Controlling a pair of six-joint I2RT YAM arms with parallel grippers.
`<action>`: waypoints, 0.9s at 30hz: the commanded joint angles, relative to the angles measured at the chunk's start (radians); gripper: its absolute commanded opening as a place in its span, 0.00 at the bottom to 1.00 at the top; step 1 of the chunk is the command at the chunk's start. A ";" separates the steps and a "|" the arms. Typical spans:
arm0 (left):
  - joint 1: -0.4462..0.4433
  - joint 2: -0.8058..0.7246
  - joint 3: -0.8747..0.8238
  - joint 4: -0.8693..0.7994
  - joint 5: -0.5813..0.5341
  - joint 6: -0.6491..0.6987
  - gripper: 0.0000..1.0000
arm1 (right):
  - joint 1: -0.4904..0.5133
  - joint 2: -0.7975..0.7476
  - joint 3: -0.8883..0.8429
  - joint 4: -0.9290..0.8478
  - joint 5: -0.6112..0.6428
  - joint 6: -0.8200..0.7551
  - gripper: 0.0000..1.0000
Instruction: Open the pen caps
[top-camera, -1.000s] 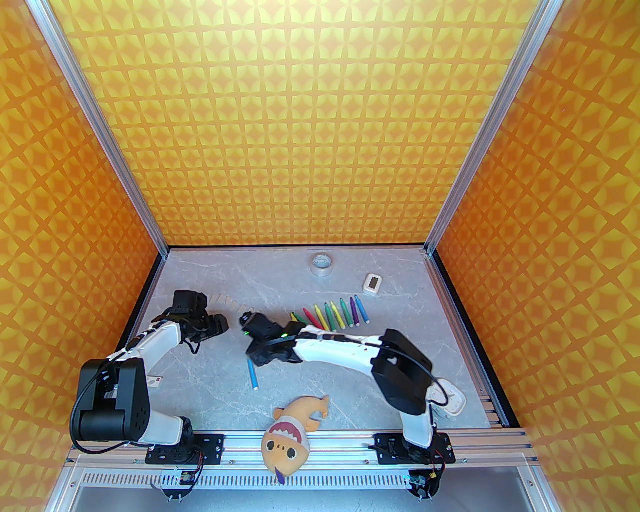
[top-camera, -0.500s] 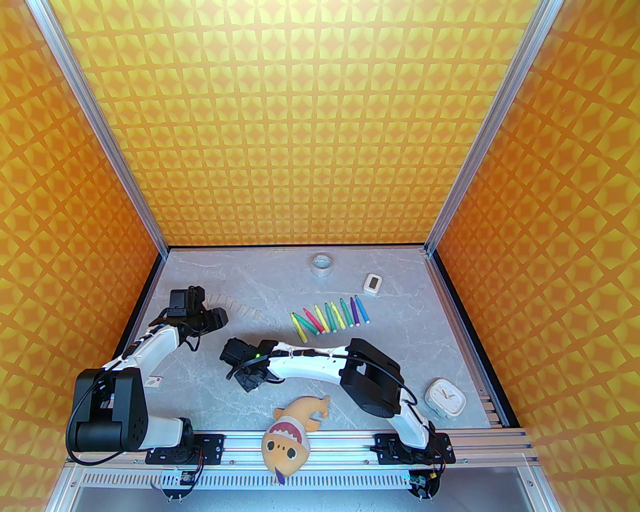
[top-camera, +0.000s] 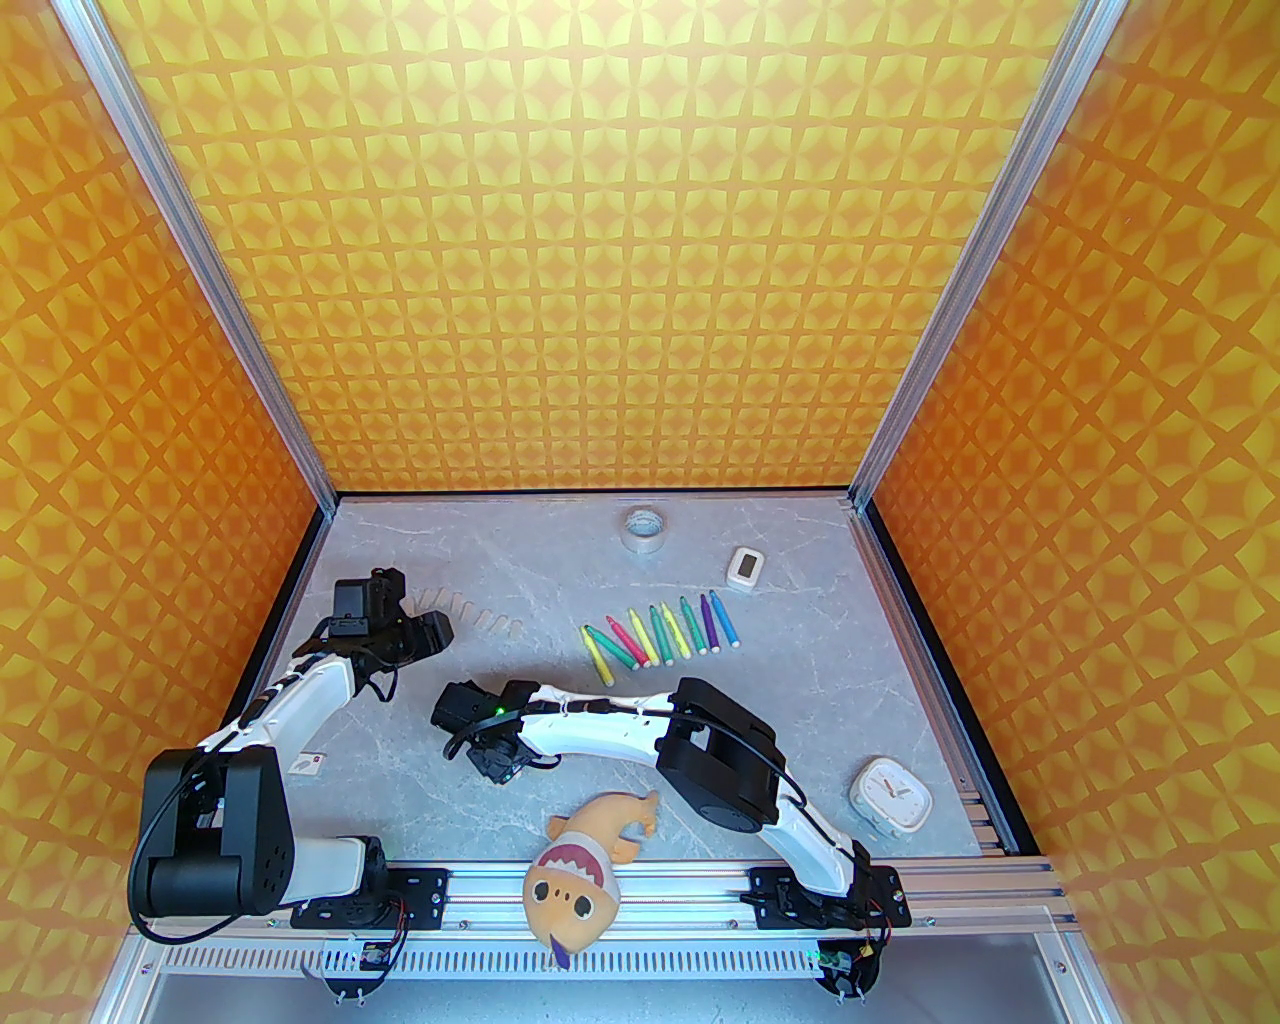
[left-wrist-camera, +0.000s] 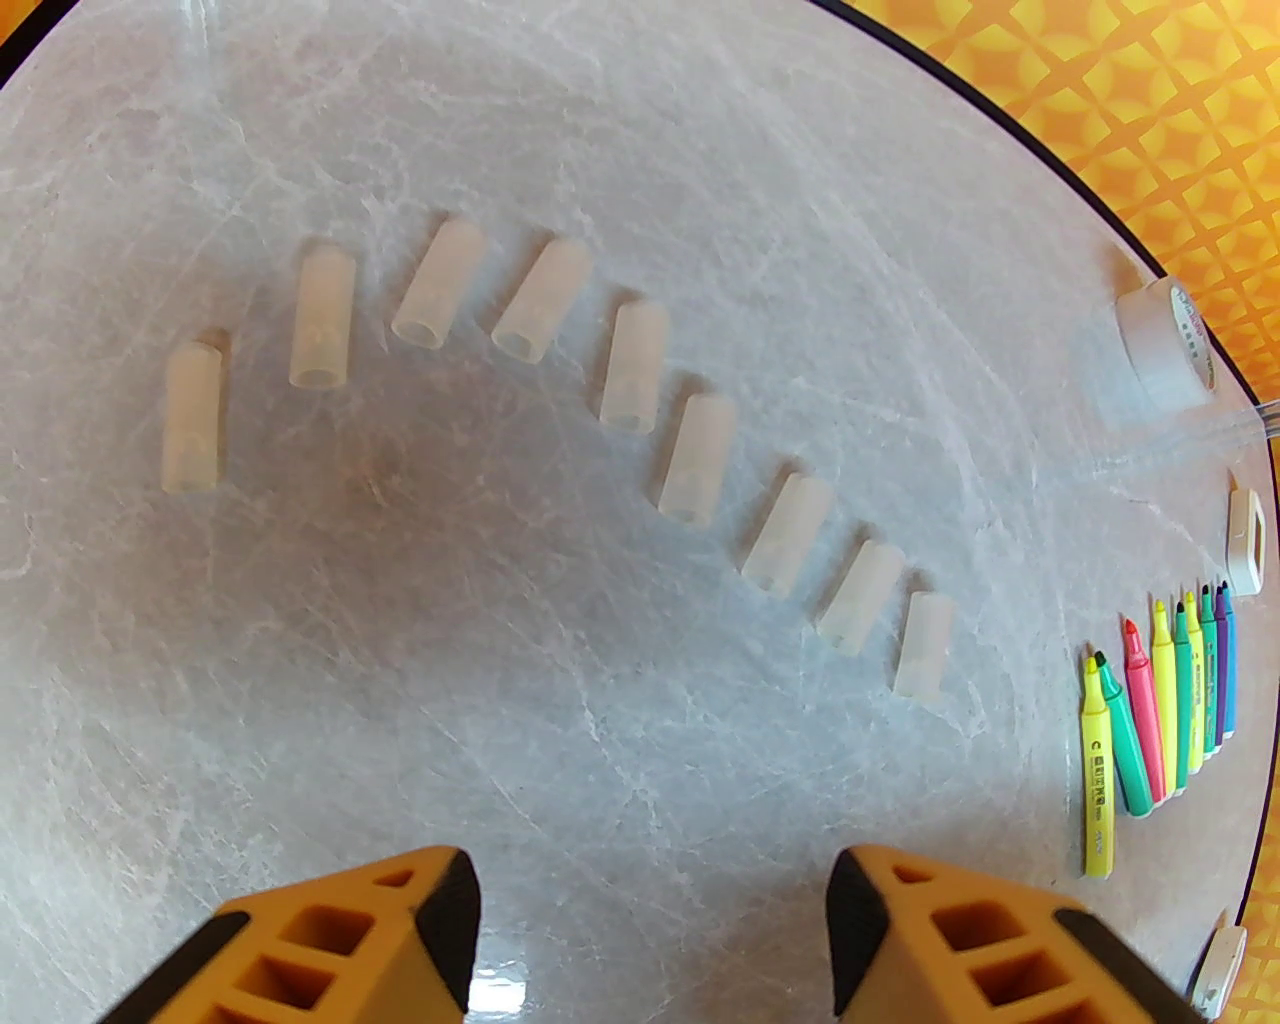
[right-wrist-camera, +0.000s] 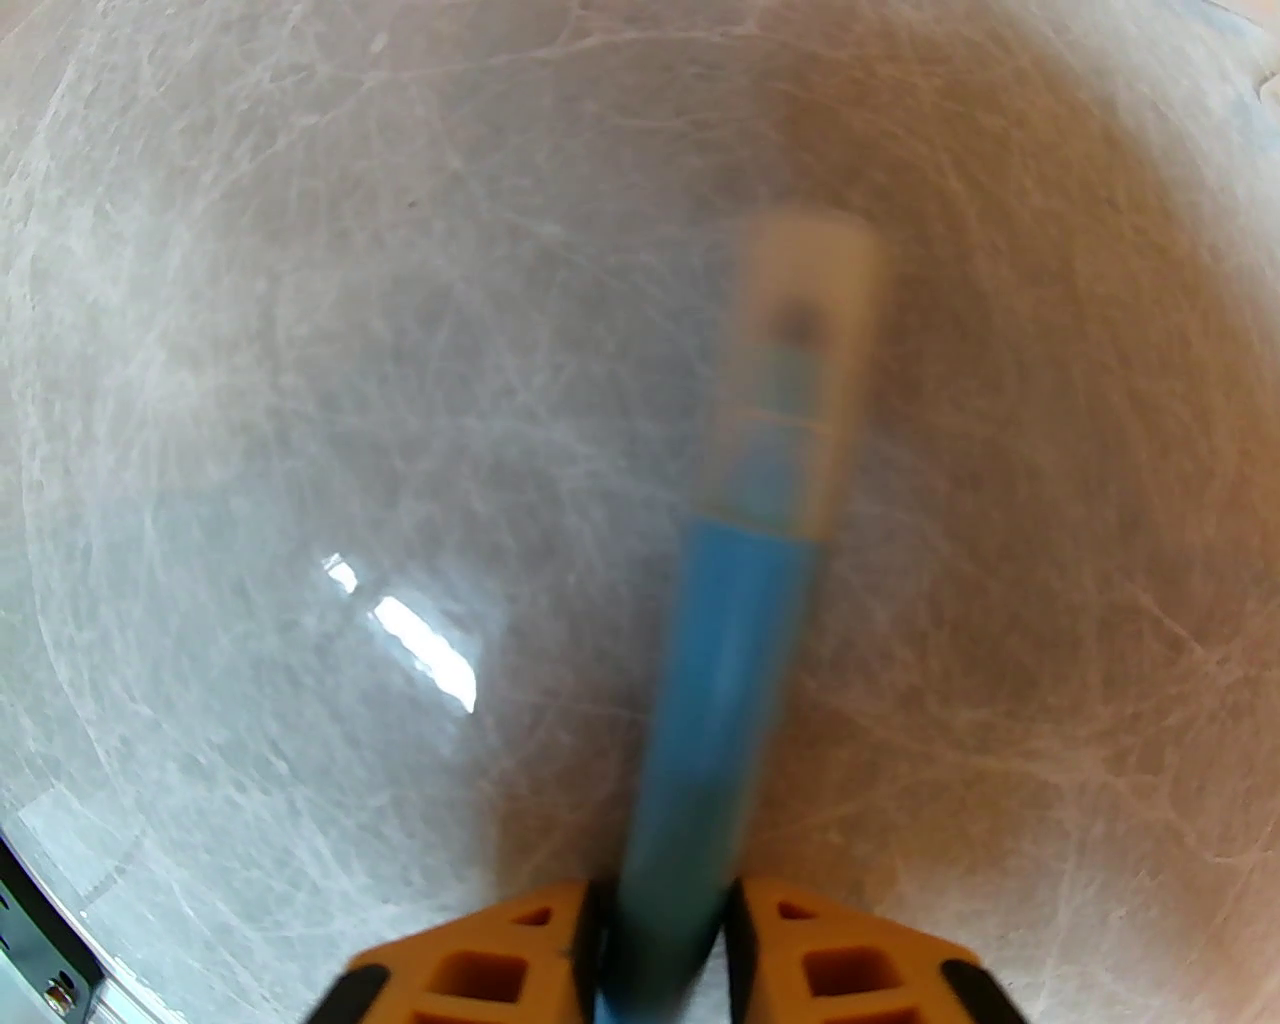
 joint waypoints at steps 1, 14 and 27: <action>0.008 -0.025 -0.013 0.011 0.023 0.000 0.61 | -0.034 0.037 -0.010 0.017 -0.022 0.014 0.19; 0.009 -0.033 -0.031 0.073 0.196 -0.034 0.60 | -0.125 -0.112 -0.158 0.076 -0.027 -0.083 0.06; -0.045 -0.010 -0.058 0.246 0.414 -0.160 0.60 | -0.235 -0.337 -0.441 0.395 -0.150 -0.149 0.04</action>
